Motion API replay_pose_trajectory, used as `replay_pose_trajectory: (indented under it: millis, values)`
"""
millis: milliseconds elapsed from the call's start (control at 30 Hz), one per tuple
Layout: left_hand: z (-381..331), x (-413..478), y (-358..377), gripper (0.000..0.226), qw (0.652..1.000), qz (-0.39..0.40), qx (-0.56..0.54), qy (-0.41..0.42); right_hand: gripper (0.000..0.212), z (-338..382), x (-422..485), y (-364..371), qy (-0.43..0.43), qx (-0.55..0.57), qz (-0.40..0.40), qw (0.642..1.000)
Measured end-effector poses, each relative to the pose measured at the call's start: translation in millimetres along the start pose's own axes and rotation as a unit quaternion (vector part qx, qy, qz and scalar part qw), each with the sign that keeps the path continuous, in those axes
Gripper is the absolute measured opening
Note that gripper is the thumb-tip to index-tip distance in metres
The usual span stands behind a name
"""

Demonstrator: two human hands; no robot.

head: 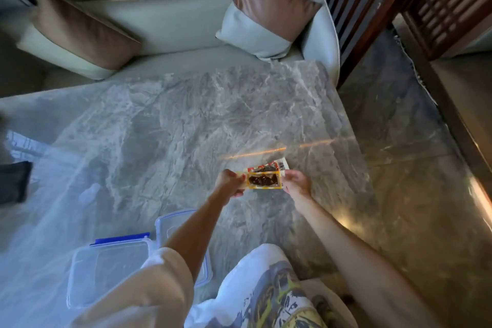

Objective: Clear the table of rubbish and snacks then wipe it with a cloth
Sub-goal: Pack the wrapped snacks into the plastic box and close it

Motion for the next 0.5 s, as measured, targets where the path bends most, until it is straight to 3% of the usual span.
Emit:
replay_pose_trajectory:
  millis: [167, 500]
  values:
    - [-25.1, 9.5, 17.9, 0.024, 0.994, -0.072, 0.082, -0.002, 0.033, 37.5, 31.5, -7.9, -0.054, -0.091, 0.025, 0.994]
    - [-19.9, 33.6, 41.7, 0.022, 0.984, -0.090, 0.152, -0.029, 0.032, 40.3, 69.8, -2.7, -0.062, -0.193, 0.031, 0.979]
Point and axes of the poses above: each hand's wrist, its own x-axis towards the middle knuckle, its own y-axis out of the palm, z = x × y, the point moved 2 cm from there along x, towards the middle knuckle, and after that the axes turned 6 degrees about x, right-handed, at the moved point
